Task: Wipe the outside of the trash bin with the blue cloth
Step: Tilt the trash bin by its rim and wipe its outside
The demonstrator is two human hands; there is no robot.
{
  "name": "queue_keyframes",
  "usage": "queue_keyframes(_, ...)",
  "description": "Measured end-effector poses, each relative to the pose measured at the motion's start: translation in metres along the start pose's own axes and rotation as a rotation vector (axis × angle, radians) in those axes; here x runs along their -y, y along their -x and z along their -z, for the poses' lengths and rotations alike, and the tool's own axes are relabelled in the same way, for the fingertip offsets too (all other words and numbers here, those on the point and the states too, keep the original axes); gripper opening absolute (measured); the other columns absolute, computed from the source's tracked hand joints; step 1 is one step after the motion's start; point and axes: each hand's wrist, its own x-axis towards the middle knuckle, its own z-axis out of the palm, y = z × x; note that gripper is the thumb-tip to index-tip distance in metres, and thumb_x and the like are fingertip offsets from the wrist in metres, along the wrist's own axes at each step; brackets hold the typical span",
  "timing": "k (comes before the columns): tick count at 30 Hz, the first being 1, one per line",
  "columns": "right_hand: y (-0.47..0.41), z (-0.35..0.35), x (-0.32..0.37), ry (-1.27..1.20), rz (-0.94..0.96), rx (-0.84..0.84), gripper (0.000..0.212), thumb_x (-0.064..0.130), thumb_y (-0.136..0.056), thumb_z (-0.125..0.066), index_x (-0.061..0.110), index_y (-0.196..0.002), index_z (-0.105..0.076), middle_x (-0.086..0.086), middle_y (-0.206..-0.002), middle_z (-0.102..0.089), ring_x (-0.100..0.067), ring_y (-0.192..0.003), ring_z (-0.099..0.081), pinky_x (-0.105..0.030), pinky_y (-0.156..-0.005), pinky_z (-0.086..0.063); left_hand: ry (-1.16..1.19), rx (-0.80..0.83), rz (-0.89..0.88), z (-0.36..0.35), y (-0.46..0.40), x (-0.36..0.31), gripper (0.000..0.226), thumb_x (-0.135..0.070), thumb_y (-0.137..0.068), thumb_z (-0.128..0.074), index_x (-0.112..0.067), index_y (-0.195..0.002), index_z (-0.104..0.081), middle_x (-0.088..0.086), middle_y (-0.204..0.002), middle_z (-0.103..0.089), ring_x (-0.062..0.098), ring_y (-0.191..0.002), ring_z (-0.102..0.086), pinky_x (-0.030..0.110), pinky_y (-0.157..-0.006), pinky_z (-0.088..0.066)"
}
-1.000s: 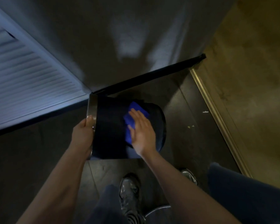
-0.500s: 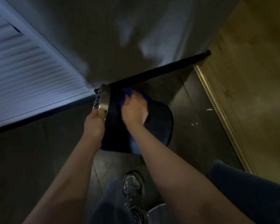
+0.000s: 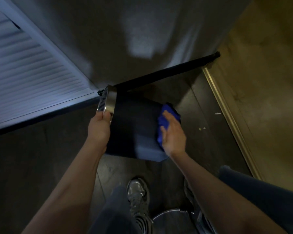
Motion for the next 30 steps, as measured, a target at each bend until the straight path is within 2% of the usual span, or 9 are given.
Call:
queue_keyframes(3,-0.024,0.009,-0.011,-0.024,-0.332,-0.030,0.037,0.026,-0.096,-0.039,0.012,-0.129,-0.047,-0.011,-0.134,-0.051,-0.028,-0.122,-0.047,-0.032,-0.098,-0.037,-0.029,-0.008,-0.031,-0.007,0.005,-0.006,0.025,-0.027,-0.093,-0.040,-0.016,-0.084,-0.061,0.023,-0.097,-0.062,0.034,-0.093,-0.054,0.045,-0.087,-0.047)
queue_keyframes(6,-0.075,0.011,0.019,-0.005,-0.452,0.165,0.033,0.028,-0.097,-0.031,0.011,-0.114,-0.055,-0.019,-0.120,-0.058,-0.036,-0.108,-0.054,-0.036,-0.083,-0.043,-0.054,-0.021,-0.046,-0.014,0.009,-0.010,0.021,-0.024,-0.092,-0.041,-0.016,-0.088,-0.060,0.023,-0.099,-0.060,0.039,-0.105,-0.056,0.050,-0.096,-0.043)
queue_keyframes(8,-0.104,0.004,0.054,-0.048,-0.419,0.256,0.036,0.031,-0.096,-0.030,0.013,-0.115,-0.056,-0.018,-0.122,-0.058,-0.036,-0.110,-0.055,-0.035,-0.082,-0.041,-0.085,-0.027,-0.086,-0.017,0.009,-0.010,0.020,-0.023,-0.092,-0.041,-0.017,-0.088,-0.060,0.024,-0.101,-0.061,0.039,-0.103,-0.056,0.049,-0.096,-0.042)
queue_keyframes(11,-0.106,-0.010,0.104,-0.146,-0.240,0.140,0.034,0.031,-0.096,-0.035,0.011,-0.113,-0.056,-0.018,-0.117,-0.062,-0.036,-0.105,-0.058,-0.034,-0.080,-0.043,-0.110,-0.025,-0.095,-0.018,0.004,-0.012,0.022,-0.023,-0.093,-0.040,-0.014,-0.089,-0.060,0.025,-0.105,-0.062,0.036,-0.102,-0.056,0.045,-0.095,-0.043)
queue_keyframes(16,-0.048,-0.008,0.101,-0.187,0.104,-0.073,0.038,0.024,-0.094,-0.041,0.008,-0.128,-0.048,-0.012,-0.129,-0.056,-0.024,-0.118,-0.052,-0.029,-0.097,-0.038,-0.001,0.028,-0.090,-0.019,0.004,-0.021,0.022,-0.017,-0.094,-0.041,-0.013,-0.087,-0.062,0.002,-0.075,-0.057,0.017,-0.074,-0.053,0.026,-0.062,-0.041)
queue_keyframes(19,-0.042,-0.007,0.088,-0.196,0.084,-0.115,0.040,0.022,-0.094,-0.043,0.008,-0.131,-0.046,-0.010,-0.134,-0.053,-0.023,-0.124,-0.049,-0.033,-0.103,-0.039,-0.045,0.244,-0.216,-0.003,0.011,-0.023,0.023,-0.006,-0.090,-0.048,-0.024,-0.091,-0.061,0.000,-0.082,-0.062,0.015,-0.083,-0.059,0.024,-0.070,-0.048)
queue_keyframes(22,-0.050,-0.004,0.079,-0.221,-0.069,-0.106,0.039,0.024,-0.095,-0.042,0.010,-0.131,-0.046,-0.010,-0.134,-0.053,-0.025,-0.122,-0.050,-0.033,-0.100,-0.039,-0.022,0.545,-0.288,0.032,0.010,-0.010,0.060,0.016,-0.080,-0.050,-0.030,-0.119,-0.046,-0.014,-0.103,-0.062,-0.008,-0.092,-0.063,0.007,-0.074,-0.049)
queue_keyframes(26,-0.055,0.001,0.042,-0.078,-0.246,0.017,0.042,0.028,-0.098,-0.035,0.011,-0.134,-0.042,-0.010,-0.139,-0.047,-0.026,-0.126,-0.044,-0.031,-0.101,-0.032,-0.509,0.450,-0.380,0.057,0.003,0.010,0.038,0.005,-0.083,-0.055,-0.031,-0.097,-0.055,-0.007,-0.092,-0.064,0.006,-0.089,-0.063,0.017,-0.083,-0.049)
queue_keyframes(30,-0.054,0.009,0.012,0.019,-0.239,0.106,0.042,0.030,-0.098,-0.033,0.009,-0.134,-0.041,-0.012,-0.138,-0.047,-0.028,-0.124,-0.045,-0.034,-0.099,-0.035,-0.395,0.328,-0.310,0.065,0.000,0.024,0.033,-0.004,-0.086,-0.055,-0.037,-0.088,-0.061,-0.004,-0.087,-0.068,0.016,-0.085,-0.064,0.029,-0.081,-0.049)
